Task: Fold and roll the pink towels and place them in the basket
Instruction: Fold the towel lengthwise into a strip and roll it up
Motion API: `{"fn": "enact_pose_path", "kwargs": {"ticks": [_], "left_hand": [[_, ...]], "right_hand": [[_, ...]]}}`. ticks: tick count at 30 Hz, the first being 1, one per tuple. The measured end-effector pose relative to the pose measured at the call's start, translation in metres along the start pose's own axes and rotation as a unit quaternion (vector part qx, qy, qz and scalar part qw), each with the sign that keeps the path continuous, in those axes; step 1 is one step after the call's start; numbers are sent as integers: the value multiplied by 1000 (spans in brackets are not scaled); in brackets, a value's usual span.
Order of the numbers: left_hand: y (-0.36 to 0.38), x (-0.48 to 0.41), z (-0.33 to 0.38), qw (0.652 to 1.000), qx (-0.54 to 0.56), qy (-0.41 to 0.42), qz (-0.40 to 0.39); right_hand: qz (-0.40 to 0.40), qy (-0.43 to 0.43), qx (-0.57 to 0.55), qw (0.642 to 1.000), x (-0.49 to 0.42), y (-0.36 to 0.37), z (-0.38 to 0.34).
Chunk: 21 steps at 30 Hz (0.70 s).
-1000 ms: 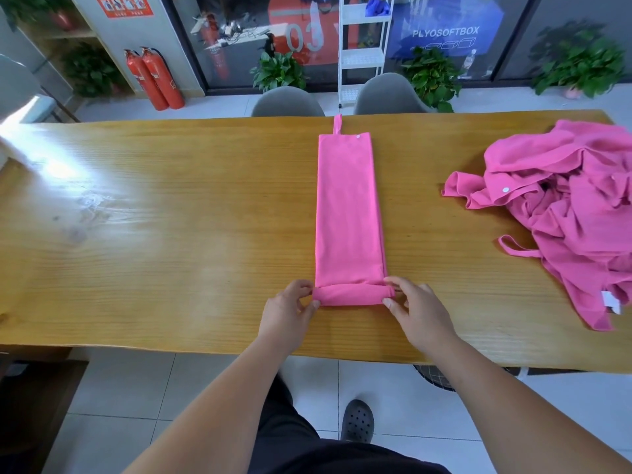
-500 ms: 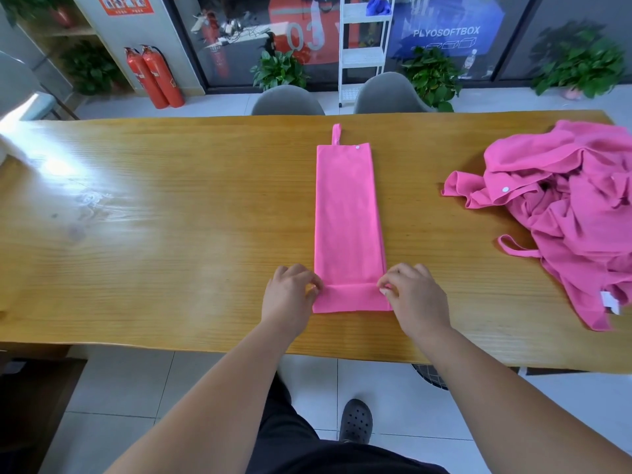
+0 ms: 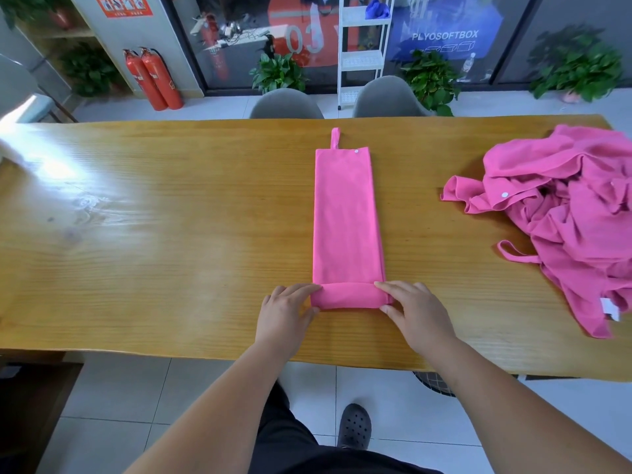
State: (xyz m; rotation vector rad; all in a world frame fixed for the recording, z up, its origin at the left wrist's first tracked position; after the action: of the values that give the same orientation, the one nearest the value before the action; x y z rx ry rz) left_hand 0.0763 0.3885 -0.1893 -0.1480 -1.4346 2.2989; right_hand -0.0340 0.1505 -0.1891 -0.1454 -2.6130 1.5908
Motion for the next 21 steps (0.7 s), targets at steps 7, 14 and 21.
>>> {"fn": "enact_pose_path", "kwargs": {"ticks": [7,14,21], "left_hand": [[7,1,-14,992,58,-13,-112],[-14,-14,2,998,44,-24,-23],[-15,-9,27,995,-19,57,76]], "right_hand": [[-57,88,-156,982,21,5,23],[42,32,-61,997,-1,-22,7],[114,-91,98,985,-5,-24,-21]]}}
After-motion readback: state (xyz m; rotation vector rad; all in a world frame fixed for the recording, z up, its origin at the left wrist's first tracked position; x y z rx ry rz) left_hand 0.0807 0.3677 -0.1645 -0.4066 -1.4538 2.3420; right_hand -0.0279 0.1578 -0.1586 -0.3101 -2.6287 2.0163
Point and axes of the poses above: each hand's wrist, its own x-axis away from the middle knuckle, its own y-axis out of the palm, z = x × y, the point moved 10 cm from there along -x, towards the middle knuckle, and after that the axes turned 10 degrees about -y, right-handed, at the moved point
